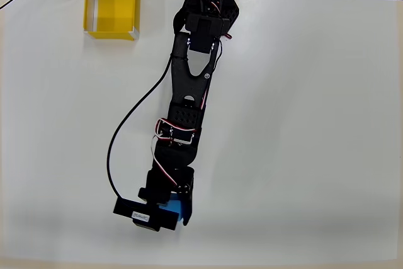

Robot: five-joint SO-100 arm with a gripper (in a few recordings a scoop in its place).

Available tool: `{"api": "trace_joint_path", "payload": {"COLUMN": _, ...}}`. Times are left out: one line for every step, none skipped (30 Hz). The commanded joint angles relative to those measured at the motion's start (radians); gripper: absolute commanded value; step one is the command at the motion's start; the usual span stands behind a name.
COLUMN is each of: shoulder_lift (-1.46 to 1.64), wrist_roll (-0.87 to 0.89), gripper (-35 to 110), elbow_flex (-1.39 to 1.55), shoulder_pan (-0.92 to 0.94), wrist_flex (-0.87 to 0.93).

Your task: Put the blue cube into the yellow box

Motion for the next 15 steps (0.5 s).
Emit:
{"api": "trace_joint_path", "payload": {"shoulder_lift": 0.258, "wrist_roll": 0.012, "gripper": 16, "elbow_flex": -0.109, "shoulder_pan": 0.181, "wrist_flex": 0.075}}
{"api": "trace_joint_path", "payload": {"shoulder_lift": 0.276, "wrist_roll": 0.021, "gripper": 16, "elbow_flex": -0.109, "shoulder_pan": 0.221, "wrist_flex": 0.109}}
{"api": "trace_joint_path", "payload": {"shoulder_lift": 0.295, "wrist_roll": 0.025, "gripper": 16, "elbow_flex": -0.107, "shoulder_pan": 0.265, "wrist_flex": 0.149}}
{"api": "trace_joint_path", "payload": {"shoulder_lift": 0.311, "wrist_roll": 0.026, "gripper": 16, "elbow_flex": -0.104, "shoulder_pan": 0.308, "wrist_flex": 0.181}}
{"api": "trace_joint_path", "payload": {"shoulder_lift": 0.327, "wrist_roll": 0.028, "gripper": 16, "elbow_flex": -0.103, "shoulder_pan": 0.350, "wrist_flex": 0.213}}
{"api": "trace_joint_path", "payload": {"shoulder_lift": 0.348, "wrist_roll": 0.028, "gripper": 16, "elbow_flex": -0.100, "shoulder_pan": 0.394, "wrist_flex": 0.258}}
{"api": "trace_joint_path", "payload": {"shoulder_lift": 0.368, "wrist_roll": 0.029, "gripper": 16, "elbow_flex": -0.092, "shoulder_pan": 0.434, "wrist_flex": 0.287}}
{"api": "trace_joint_path", "payload": {"shoulder_lift": 0.391, "wrist_roll": 0.032, "gripper": 16, "elbow_flex": -0.081, "shoulder_pan": 0.476, "wrist_flex": 0.308}}
{"api": "trace_joint_path", "payload": {"shoulder_lift": 0.416, "wrist_roll": 0.032, "gripper": 16, "elbow_flex": -0.064, "shoulder_pan": 0.515, "wrist_flex": 0.334}}
{"api": "trace_joint_path", "payload": {"shoulder_lift": 0.443, "wrist_roll": 0.029, "gripper": 16, "elbow_flex": -0.040, "shoulder_pan": 0.558, "wrist_flex": 0.353}}
{"api": "trace_joint_path", "payload": {"shoulder_lift": 0.469, "wrist_roll": 0.023, "gripper": 16, "elbow_flex": -0.014, "shoulder_pan": 0.600, "wrist_flex": 0.357}}
{"api": "trace_joint_path", "payload": {"shoulder_lift": 0.495, "wrist_roll": 0.014, "gripper": 16, "elbow_flex": 0.017, "shoulder_pan": 0.644, "wrist_flex": 0.357}}
{"api": "trace_joint_path", "payload": {"shoulder_lift": 0.522, "wrist_roll": 0.009, "gripper": 16, "elbow_flex": 0.046, "shoulder_pan": 0.687, "wrist_flex": 0.359}}
{"api": "trace_joint_path", "payload": {"shoulder_lift": 0.546, "wrist_roll": 0.005, "gripper": 16, "elbow_flex": 0.071, "shoulder_pan": 0.729, "wrist_flex": 0.368}}
{"api": "trace_joint_path", "payload": {"shoulder_lift": 0.568, "wrist_roll": 0.000, "gripper": 16, "elbow_flex": 0.087, "shoulder_pan": 0.765, "wrist_flex": 0.388}}
